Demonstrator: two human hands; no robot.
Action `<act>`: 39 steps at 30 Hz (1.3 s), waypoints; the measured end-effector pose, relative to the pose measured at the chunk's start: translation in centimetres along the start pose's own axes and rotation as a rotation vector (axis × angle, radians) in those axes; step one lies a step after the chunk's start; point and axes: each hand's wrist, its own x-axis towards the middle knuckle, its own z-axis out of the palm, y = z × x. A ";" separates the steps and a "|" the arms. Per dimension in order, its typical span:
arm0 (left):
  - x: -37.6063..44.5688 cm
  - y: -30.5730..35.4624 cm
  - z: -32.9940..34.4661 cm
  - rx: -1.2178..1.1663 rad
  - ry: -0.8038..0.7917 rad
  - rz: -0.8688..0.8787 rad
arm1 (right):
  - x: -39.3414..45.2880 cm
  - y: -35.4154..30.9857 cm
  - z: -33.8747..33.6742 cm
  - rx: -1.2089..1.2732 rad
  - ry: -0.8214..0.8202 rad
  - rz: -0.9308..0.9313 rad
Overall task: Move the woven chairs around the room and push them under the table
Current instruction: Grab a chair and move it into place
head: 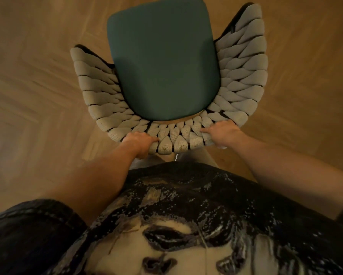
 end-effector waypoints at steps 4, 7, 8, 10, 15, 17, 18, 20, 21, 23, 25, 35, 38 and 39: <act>0.1 -3.7 -0.8 0.106 0.014 0.068 | 0.0 -3.2 -0.1 0.106 -0.004 0.063; 0.4 -6.6 -1.8 0.193 0.023 0.118 | 0.3 -5.9 -0.3 0.213 0.014 0.108; 0.5 -7.5 -2.3 0.220 0.024 0.128 | 0.3 -6.6 -0.5 0.256 0.011 0.124; 0.7 -8.8 -3.3 0.284 0.035 0.148 | 0.4 -8.0 -0.7 0.330 0.017 0.156; 1.8 -11.4 -6.3 0.419 0.056 0.211 | 0.7 -10.3 -1.7 0.482 0.035 0.220; 2.3 -12.1 -7.6 0.467 0.042 0.225 | 0.8 -11.1 -2.2 0.536 0.037 0.243; 2.5 -12.3 -8.1 0.489 0.033 0.230 | 0.8 -11.4 -2.4 0.562 0.035 0.256; 3.1 -12.6 -9.3 0.537 0.020 0.245 | 1.0 -12.0 -2.6 0.620 0.037 0.284; 3.4 -12.8 -9.9 0.559 0.012 0.254 | 1.1 -12.3 -2.7 0.649 0.037 0.296; 3.9 -13.1 -11.2 0.598 -0.003 0.273 | 1.3 -12.9 -2.8 0.701 0.034 0.320; 4.4 -13.4 -12.4 0.645 -0.014 0.300 | 1.5 -13.4 -3.1 0.761 0.029 0.339; 7.4 -13.7 -20.1 0.945 0.027 0.505 | 2.6 -16.3 -6.8 1.073 0.002 0.484; 8.1 -13.4 -22.7 1.011 -0.002 0.558 | 3.4 -17.4 -8.5 1.180 0.009 0.553; 8.3 -13.3 -23.4 1.040 -0.001 0.571 | 3.7 -17.8 -9.0 1.212 0.009 0.575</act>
